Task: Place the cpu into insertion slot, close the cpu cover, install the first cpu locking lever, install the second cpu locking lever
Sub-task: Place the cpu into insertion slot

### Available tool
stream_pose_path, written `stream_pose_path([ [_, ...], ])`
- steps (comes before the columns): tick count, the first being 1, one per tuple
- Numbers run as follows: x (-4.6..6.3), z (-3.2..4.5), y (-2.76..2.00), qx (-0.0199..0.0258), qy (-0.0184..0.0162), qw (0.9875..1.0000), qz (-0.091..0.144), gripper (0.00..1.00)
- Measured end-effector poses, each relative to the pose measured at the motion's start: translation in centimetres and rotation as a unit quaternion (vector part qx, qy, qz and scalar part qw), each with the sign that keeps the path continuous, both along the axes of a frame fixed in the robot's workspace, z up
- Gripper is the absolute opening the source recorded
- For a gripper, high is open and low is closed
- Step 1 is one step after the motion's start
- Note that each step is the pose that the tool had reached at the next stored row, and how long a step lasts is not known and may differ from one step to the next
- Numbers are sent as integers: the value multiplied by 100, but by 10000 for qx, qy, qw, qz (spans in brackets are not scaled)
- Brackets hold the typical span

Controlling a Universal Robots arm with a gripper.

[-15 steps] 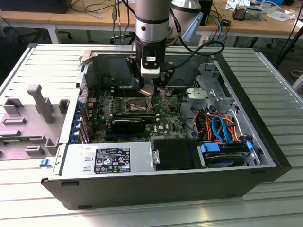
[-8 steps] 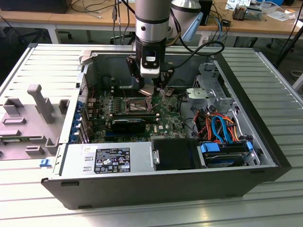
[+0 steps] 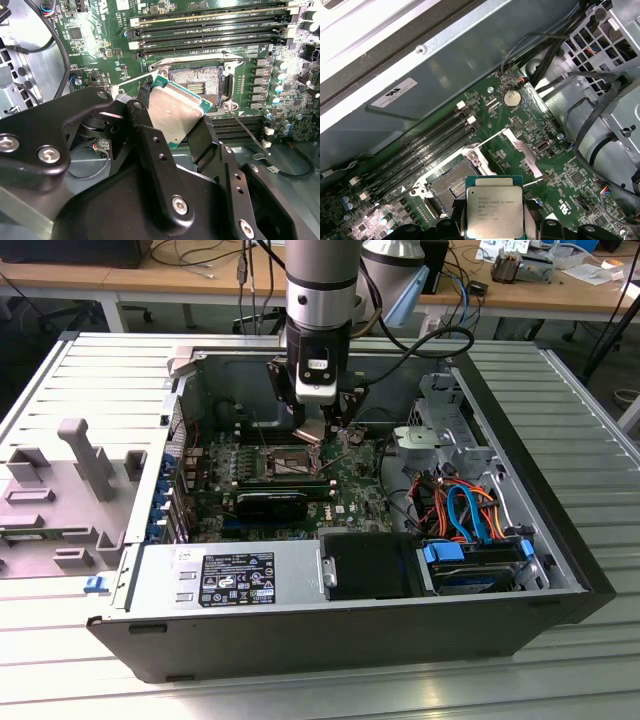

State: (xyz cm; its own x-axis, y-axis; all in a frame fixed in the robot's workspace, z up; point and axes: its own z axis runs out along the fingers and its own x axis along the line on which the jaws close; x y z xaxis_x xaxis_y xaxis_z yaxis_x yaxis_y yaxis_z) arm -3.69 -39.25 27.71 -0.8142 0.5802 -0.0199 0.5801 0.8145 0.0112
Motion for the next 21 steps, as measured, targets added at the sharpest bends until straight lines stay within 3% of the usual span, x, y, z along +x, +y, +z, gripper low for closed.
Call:
stream_pose_path([
  [21, 0, 0, 0, -34, 0, 9999, -138, 54],
])
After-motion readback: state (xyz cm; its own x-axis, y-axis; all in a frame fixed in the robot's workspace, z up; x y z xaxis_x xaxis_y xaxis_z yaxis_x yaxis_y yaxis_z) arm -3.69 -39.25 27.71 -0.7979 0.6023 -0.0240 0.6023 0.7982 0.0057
